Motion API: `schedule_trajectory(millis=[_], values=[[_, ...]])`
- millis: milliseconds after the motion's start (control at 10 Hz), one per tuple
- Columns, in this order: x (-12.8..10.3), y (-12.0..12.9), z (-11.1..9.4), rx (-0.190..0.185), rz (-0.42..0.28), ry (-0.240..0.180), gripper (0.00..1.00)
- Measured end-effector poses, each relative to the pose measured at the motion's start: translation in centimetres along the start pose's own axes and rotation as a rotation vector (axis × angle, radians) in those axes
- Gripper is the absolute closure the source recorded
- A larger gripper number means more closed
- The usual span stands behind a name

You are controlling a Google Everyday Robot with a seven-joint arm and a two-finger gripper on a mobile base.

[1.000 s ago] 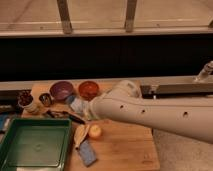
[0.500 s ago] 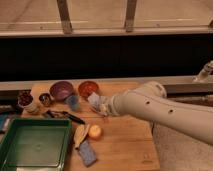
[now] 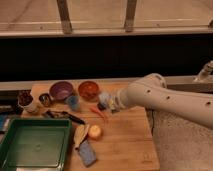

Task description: Place towel in table surface

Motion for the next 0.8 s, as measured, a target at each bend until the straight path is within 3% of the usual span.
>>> schedule_trajectory(millis=[200, 800], values=[[0.12, -0.31, 1.03, 0.024, 0.020, 0.049, 1.00], [0.58, -0.97, 1.32, 0.027, 0.041, 0.066, 1.00]])
